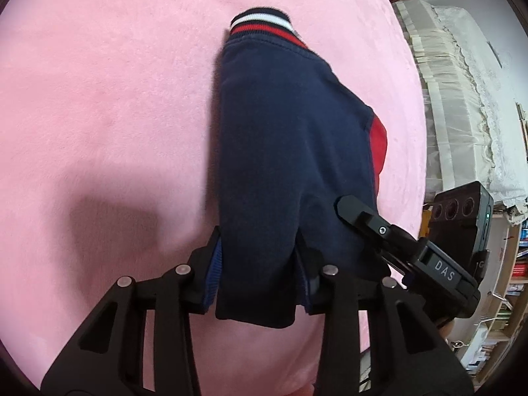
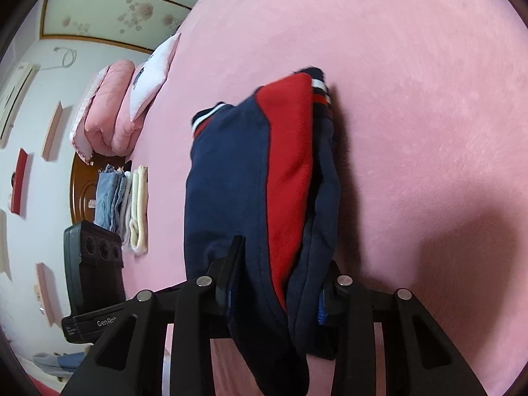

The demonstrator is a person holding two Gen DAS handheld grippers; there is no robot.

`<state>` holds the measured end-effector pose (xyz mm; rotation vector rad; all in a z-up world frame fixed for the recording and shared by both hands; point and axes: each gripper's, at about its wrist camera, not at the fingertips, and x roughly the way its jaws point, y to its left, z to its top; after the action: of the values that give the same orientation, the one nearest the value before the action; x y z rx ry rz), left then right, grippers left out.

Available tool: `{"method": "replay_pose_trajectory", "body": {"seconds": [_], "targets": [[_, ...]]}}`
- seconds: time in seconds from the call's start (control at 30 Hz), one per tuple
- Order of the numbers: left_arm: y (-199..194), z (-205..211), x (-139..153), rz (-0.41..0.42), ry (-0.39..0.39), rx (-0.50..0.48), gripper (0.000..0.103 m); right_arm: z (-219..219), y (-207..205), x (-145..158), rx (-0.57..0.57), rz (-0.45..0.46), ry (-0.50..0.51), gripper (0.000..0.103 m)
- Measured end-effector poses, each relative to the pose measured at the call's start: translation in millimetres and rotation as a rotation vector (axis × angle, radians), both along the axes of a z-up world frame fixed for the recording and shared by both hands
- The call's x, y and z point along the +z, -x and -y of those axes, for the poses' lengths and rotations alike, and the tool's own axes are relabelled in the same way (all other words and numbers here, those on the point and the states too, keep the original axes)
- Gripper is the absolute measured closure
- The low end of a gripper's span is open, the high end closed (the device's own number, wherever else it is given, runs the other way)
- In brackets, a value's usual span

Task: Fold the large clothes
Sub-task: 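Grasp the folded jacket bundle with both tools and lift it, then carry the bundle with both tools onto the stack of folded clothes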

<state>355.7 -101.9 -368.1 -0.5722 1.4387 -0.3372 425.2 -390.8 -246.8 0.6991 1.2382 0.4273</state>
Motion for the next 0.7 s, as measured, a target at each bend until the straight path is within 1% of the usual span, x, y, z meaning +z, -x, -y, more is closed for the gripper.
{"method": "replay_pose_trajectory", "body": {"seconds": [0.07,0.13,0.23,0.33,0.4,0.43,0.47,0.53,0.57,0.63,0.7], "targets": [[15,-3,11,-0.010,0.024,0.009,0.069,-4,12,12,0.010,0.006,0.021,0.071],[31,-15,19,-0.022,0.056,0.020,0.069,-9,22,26,0.021,0.001,0.030,0.071],[54,-25,35,-0.036,0.079,0.018,0.069,-24,44,50,0.042,-0.017,0.063,0.071],[80,-51,58,-0.047,0.098,0.018,0.069,-48,64,75,0.058,-0.023,0.104,0.072],[89,-76,79,-0.056,0.112,0.019,0.070,-71,79,98,0.067,-0.028,0.127,0.072],[95,-91,92,-0.055,0.116,0.018,0.070,-84,86,110,0.074,-0.032,0.136,0.072],[92,-95,108,-0.051,0.114,0.012,0.070,-99,92,124,0.082,-0.030,0.144,0.072],[106,-125,148,-0.019,0.104,-0.015,0.070,-132,102,151,0.092,-0.025,0.149,0.073],[113,-136,165,-0.009,0.102,-0.020,0.070,-151,108,170,0.095,-0.017,0.145,0.073],[127,-172,207,0.019,0.087,-0.034,0.070,-189,118,203,0.102,0.003,0.136,0.073],[136,-208,243,0.045,0.070,-0.038,0.070,-229,129,235,0.109,0.029,0.123,0.073]]}}
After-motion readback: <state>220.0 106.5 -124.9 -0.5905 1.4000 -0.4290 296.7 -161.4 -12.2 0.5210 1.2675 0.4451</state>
